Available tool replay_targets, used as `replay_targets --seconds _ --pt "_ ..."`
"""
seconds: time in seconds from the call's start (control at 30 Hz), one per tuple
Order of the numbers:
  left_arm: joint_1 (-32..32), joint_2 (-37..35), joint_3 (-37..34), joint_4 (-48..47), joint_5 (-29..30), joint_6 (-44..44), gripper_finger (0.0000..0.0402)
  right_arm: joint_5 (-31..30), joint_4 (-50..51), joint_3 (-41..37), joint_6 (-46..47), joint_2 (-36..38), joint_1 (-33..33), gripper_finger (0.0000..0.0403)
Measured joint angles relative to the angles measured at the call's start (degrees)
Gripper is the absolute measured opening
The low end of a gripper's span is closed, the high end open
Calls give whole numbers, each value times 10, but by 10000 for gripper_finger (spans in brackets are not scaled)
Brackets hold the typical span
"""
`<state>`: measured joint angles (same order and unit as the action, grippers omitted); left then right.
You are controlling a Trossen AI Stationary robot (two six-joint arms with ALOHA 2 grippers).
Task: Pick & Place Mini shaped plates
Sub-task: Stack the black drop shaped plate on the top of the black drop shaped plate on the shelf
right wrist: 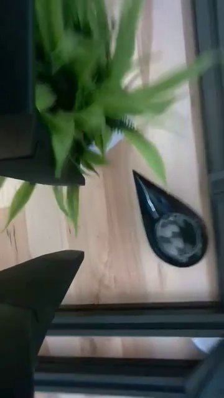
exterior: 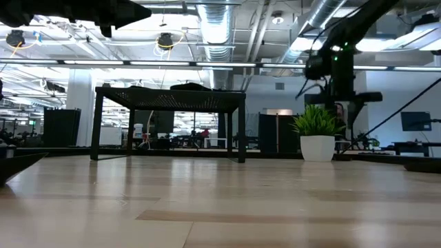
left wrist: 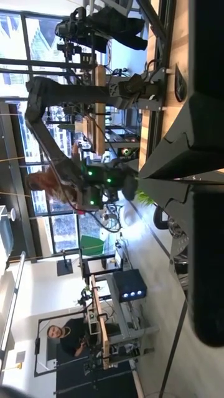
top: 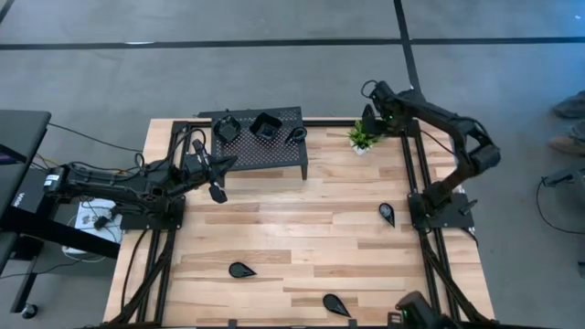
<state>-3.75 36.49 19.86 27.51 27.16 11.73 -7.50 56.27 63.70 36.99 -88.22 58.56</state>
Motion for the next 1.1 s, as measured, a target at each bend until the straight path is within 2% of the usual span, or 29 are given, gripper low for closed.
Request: replay_targets --seconds 0.1,0.27,0.57,0.87,1.1 --pt "0 0 0 0 0 0 12 1 -1 2 22 -33 8 176" --pt "0 0 0 0 0 0 12 2 -9 17 108 -65 16 176" --pt "0 0 0 -27 0 0 12 14 -38 16 239 -74 22 164" --pt "0 0 0 -51 0 0 12 32 -22 19 196 -48 -5 131" --pt "0 0 0 -55 0 -2 12 20 -13 57 195 12 -4 135"
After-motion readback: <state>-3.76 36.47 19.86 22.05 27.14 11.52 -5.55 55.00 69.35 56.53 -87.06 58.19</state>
